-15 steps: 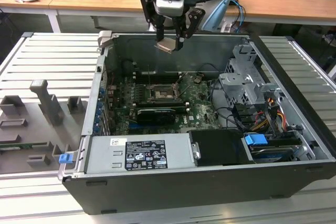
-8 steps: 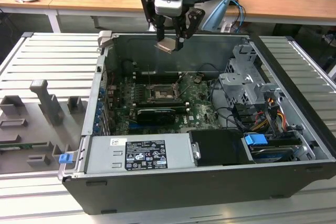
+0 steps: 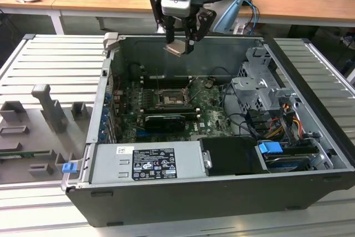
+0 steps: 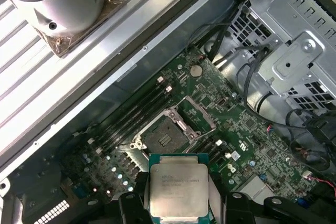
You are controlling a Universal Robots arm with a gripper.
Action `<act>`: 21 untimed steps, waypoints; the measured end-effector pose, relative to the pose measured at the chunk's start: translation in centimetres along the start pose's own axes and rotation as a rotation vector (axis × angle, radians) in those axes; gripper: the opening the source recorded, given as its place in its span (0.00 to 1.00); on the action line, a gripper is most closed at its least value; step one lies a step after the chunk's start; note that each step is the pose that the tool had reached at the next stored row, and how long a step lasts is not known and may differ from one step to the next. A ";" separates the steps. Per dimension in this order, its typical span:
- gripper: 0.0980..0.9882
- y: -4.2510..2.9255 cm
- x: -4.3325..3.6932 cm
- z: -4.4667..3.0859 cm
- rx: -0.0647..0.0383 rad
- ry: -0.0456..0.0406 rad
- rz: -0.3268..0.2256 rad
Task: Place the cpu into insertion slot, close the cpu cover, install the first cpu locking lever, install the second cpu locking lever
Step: 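Place the cpu into insertion slot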
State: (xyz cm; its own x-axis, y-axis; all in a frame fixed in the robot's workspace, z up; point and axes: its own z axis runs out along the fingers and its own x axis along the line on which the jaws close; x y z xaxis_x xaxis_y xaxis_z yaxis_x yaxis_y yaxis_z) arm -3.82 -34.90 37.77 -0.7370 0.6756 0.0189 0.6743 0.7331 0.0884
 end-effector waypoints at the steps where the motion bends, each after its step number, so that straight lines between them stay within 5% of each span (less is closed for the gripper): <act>1: 0.49 0.00 0.00 0.00 0.000 -0.0003 0.004; 21: 0.49 0.00 0.00 0.10 -0.002 -0.0096 0.107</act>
State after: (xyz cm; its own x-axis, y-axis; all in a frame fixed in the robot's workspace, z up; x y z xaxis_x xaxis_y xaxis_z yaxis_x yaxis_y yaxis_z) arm -3.82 -34.90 37.67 -0.6604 0.7507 0.0187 0.7490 0.6567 0.0882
